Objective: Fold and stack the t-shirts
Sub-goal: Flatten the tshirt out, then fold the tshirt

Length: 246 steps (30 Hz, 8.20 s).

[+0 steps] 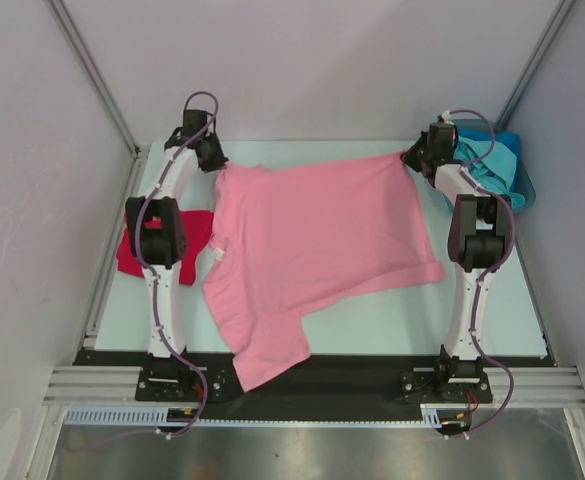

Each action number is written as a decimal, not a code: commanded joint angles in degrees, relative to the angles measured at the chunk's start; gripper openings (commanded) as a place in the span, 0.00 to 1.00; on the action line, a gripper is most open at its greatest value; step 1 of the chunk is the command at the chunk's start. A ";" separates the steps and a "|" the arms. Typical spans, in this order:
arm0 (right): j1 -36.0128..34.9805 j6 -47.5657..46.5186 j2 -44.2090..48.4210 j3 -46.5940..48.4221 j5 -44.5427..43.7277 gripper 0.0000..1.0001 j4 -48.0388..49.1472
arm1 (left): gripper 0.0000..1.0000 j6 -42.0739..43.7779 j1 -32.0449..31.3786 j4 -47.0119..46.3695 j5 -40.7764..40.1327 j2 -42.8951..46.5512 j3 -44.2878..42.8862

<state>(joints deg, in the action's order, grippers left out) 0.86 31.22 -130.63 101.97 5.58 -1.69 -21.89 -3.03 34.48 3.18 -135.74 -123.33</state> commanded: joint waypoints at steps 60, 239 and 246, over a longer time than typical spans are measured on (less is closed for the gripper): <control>-6.49 23.36 66.10 -62.75 -16.31 1.00 0.11 | 0.52 -22.23 -27.02 -24.10 -6.25 50.03 63.99; 11.18 22.04 80.45 -74.29 -2.68 0.00 -12.63 | 0.00 -57.06 -60.17 29.69 -43.78 101.03 75.52; 11.79 21.69 76.06 -70.78 -0.93 0.00 -11.05 | 0.00 -46.67 -53.76 22.22 -42.12 95.05 72.53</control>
<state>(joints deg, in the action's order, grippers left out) 12.12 53.39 -53.45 28.10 3.57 -14.94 -75.50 -59.05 61.04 -37.91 -39.40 -49.32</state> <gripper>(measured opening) 0.010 0.009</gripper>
